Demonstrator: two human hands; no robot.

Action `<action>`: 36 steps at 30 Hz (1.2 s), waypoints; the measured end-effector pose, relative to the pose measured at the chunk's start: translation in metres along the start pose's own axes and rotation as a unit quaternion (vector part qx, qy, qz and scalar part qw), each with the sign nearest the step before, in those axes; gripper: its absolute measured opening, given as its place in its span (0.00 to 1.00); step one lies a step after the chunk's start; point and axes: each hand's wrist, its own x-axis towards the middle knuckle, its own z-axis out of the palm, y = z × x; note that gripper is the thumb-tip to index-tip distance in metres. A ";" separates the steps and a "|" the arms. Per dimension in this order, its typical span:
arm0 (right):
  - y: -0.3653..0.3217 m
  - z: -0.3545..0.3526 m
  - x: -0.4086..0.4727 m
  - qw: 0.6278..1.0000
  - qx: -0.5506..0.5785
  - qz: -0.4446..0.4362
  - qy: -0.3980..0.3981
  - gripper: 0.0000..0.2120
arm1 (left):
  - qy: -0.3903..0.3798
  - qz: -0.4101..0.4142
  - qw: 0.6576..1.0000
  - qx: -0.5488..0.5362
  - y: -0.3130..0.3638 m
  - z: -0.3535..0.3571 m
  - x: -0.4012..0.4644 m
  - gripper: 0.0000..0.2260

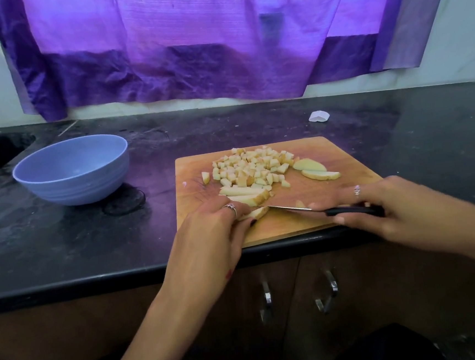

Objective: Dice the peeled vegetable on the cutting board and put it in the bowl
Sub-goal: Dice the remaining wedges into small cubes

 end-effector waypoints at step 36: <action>-0.014 0.023 0.003 0.996 0.018 0.043 0.079 0.19 | -0.007 -0.107 0.994 -0.037 0.035 0.034 0.027 0.06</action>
